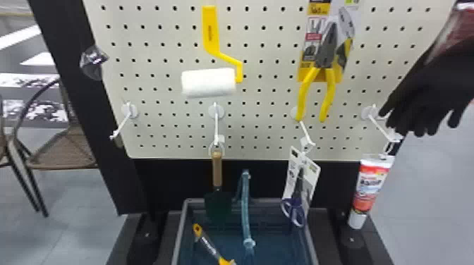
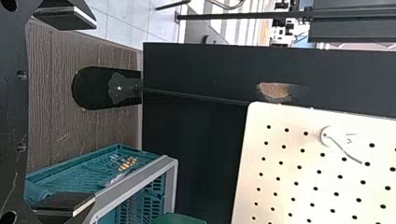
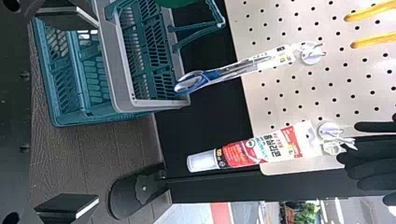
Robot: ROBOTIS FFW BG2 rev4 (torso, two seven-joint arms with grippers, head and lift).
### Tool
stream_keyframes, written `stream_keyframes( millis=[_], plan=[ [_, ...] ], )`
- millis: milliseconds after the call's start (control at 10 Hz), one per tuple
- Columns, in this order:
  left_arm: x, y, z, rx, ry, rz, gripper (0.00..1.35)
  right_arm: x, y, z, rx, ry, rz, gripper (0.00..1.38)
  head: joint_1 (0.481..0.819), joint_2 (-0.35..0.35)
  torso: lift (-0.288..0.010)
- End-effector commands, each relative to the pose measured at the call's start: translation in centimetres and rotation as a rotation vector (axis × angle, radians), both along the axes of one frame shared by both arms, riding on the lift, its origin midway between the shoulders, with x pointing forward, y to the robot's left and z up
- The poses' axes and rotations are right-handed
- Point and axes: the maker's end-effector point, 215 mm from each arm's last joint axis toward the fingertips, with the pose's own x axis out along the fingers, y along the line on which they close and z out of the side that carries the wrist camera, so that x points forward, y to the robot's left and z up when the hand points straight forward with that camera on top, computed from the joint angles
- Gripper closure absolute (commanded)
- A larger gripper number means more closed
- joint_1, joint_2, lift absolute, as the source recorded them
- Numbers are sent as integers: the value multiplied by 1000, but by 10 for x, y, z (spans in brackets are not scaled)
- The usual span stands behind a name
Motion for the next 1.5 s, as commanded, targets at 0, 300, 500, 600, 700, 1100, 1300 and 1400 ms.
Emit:
stream_keyframes(
  millis=[0, 300, 500, 600, 700, 1100, 1300, 1400],
  plan=[
    [0, 0, 0, 0, 0, 0, -2, 0, 0, 0, 0, 0, 0, -2, 549, 0, -100],
    [0, 0, 0, 0, 0, 0, -2, 0, 0, 0, 0, 0, 0, -2, 549, 0, -100],
    [0, 0, 0, 0, 0, 0, -2, 0, 0, 0, 0, 0, 0, -2, 549, 0, -100],
    [0, 0, 0, 0, 0, 0, -2, 0, 0, 0, 0, 0, 0, -2, 549, 0, -100],
    [0, 0, 0, 0, 0, 0, -2, 0, 0, 0, 0, 0, 0, -2, 549, 0, -100],
    [0, 0, 0, 0, 0, 0, -2, 0, 0, 0, 0, 0, 0, -2, 549, 0, -100],
    [0, 0, 0, 0, 0, 0, -2, 0, 0, 0, 0, 0, 0, -2, 549, 0, -100],
    [0, 0, 0, 0, 0, 0, -2, 0, 0, 0, 0, 0, 0, -2, 549, 0, -100]
  ],
)
